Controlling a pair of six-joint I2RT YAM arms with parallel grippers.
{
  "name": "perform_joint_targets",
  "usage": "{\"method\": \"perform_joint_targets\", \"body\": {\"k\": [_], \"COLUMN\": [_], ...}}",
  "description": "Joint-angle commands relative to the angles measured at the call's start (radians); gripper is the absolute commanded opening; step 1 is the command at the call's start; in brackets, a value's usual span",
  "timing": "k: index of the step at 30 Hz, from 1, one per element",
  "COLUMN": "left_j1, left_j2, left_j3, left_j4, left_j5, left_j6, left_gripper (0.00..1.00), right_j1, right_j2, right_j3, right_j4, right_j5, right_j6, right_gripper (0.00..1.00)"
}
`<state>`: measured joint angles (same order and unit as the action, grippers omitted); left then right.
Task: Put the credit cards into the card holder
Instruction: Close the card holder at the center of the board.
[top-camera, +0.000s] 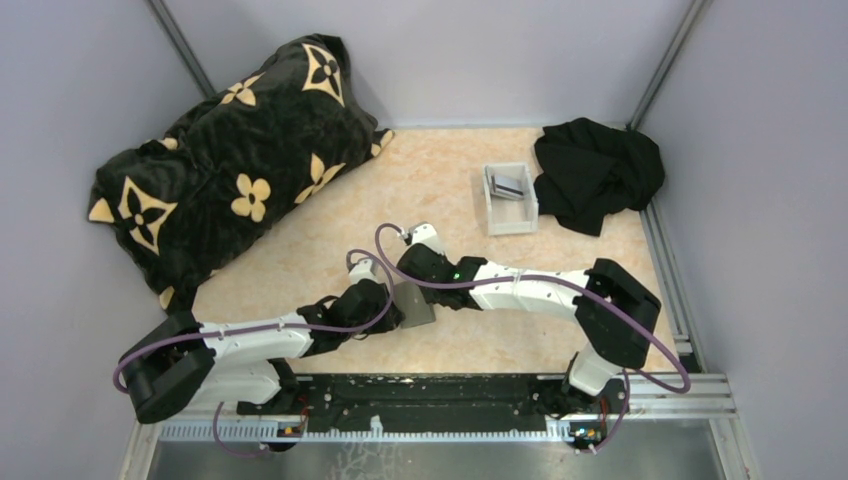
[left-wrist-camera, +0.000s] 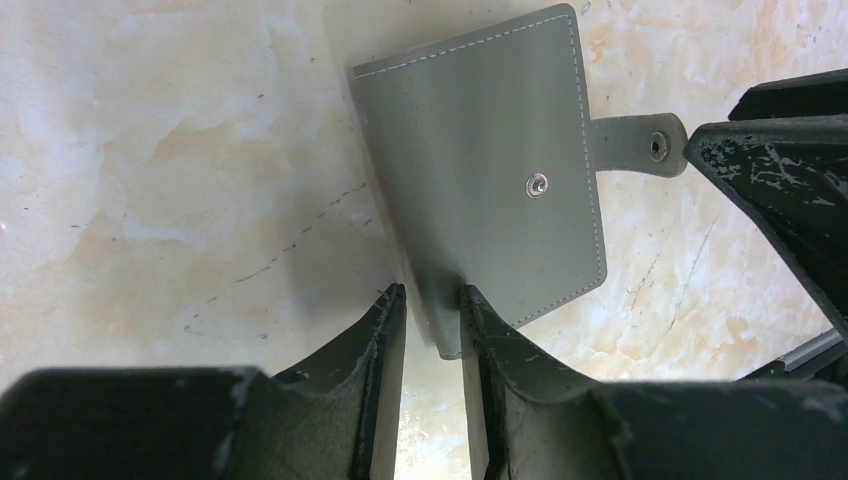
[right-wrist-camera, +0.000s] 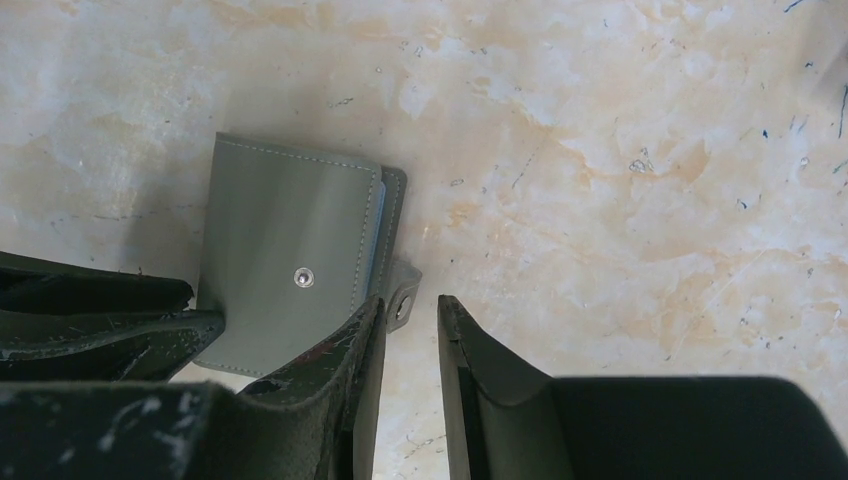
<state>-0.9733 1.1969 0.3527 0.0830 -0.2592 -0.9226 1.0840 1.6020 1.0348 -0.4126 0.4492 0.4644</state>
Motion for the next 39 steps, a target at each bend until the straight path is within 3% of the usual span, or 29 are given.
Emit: {"method": "perform_joint_targets", "body": {"k": [1, 17, 39], "left_j1": [-0.002, -0.002, -0.002], "left_j2": [0.014, 0.018, 0.012], "left_j3": [0.006, 0.006, 0.0], "left_j4": [-0.018, -0.016, -0.014], "left_j5": [0.006, 0.008, 0.006], "left_j6": [0.008, 0.004, -0.001], "left_gripper": [0.34, 0.34, 0.33], "right_j1": [0.01, 0.013, 0.014], "right_j2": [0.01, 0.028, 0.029], "right_j3": [0.043, 0.038, 0.035], "right_j4": [0.021, 0.022, 0.023], "right_j5": [-0.008, -0.029, -0.025], "right_j6": [0.0, 0.003, 0.006], "right_gripper": [0.27, 0.26, 0.15]}}
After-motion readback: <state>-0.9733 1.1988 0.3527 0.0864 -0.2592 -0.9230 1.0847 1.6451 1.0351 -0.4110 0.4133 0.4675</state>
